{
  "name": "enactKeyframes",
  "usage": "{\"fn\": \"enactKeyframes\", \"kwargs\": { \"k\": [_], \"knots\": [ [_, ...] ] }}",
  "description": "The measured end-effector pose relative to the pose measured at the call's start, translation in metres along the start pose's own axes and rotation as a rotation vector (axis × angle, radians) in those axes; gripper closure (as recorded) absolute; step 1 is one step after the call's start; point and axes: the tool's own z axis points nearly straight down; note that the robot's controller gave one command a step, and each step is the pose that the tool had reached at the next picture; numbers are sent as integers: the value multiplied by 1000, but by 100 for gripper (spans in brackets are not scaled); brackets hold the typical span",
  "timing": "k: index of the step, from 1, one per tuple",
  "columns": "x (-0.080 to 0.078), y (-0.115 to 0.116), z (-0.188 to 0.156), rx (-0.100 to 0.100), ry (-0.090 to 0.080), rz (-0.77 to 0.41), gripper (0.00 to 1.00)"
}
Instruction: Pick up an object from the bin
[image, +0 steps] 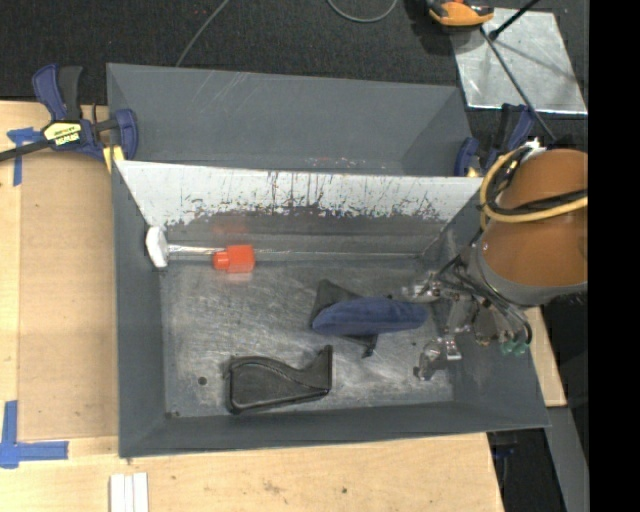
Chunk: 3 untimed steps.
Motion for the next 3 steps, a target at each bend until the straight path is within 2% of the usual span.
{"fn": "enactKeyframes", "kwargs": {
  "k": [1,2,3],
  "knots": [
    [-52,-5,126,0,-4,-18,0],
    [-57,-4,119,1,-19,-20,100],
    [-121,13,76,0,-10,58,100]
  ]
}}
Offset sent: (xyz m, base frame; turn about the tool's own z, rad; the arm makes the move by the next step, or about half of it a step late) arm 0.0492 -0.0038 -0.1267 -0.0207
